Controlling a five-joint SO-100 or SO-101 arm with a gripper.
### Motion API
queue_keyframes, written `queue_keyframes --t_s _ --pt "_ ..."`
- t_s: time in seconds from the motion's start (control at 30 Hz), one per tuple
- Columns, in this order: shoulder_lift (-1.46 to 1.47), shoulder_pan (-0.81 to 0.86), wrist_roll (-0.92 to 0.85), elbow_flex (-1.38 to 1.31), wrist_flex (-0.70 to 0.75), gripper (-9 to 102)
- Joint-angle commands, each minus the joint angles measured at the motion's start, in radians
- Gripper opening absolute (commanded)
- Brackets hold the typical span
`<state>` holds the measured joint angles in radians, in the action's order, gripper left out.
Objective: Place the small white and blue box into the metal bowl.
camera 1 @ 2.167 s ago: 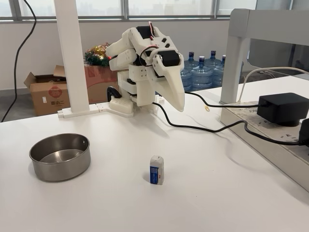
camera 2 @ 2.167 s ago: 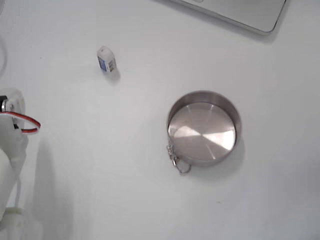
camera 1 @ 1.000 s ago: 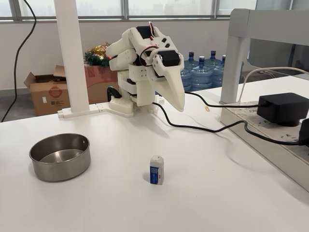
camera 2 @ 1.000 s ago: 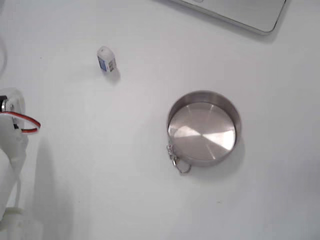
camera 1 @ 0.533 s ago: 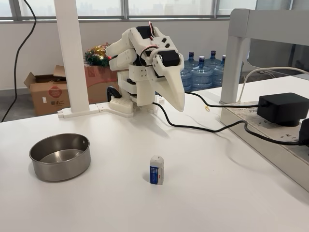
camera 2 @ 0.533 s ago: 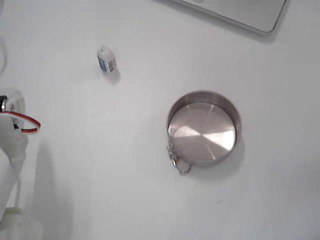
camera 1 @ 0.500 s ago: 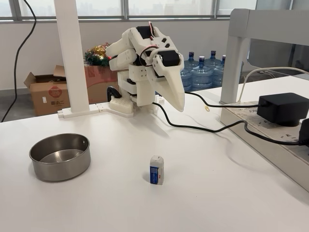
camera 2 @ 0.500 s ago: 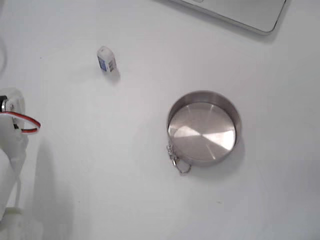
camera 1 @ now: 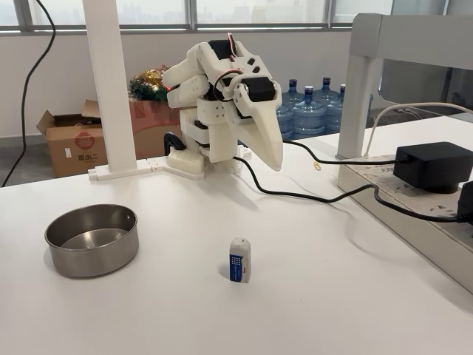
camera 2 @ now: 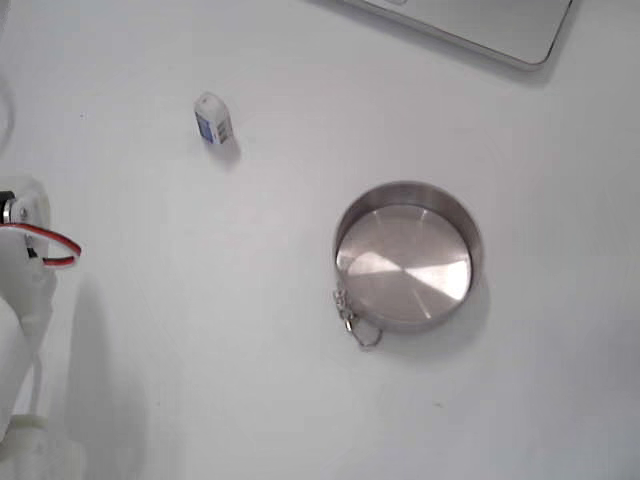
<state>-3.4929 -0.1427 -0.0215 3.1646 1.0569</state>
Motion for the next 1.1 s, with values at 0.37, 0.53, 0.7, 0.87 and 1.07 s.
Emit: queue_keyframes --t_s 0.37,0.53,0.7,0.87,1.07 --pt "-0.015 0.049 0.008 0.052 0.005 -5" --pt "-0.014 0.100 0.008 0.052 -0.118 -5" --pt "-0.012 0.166 0.034 0.052 -0.184 -5" --pt "-0.012 0.255 0.394 0.052 -0.307 -5" --pt "-0.008 0.330 1.100 0.052 -0.308 -5"
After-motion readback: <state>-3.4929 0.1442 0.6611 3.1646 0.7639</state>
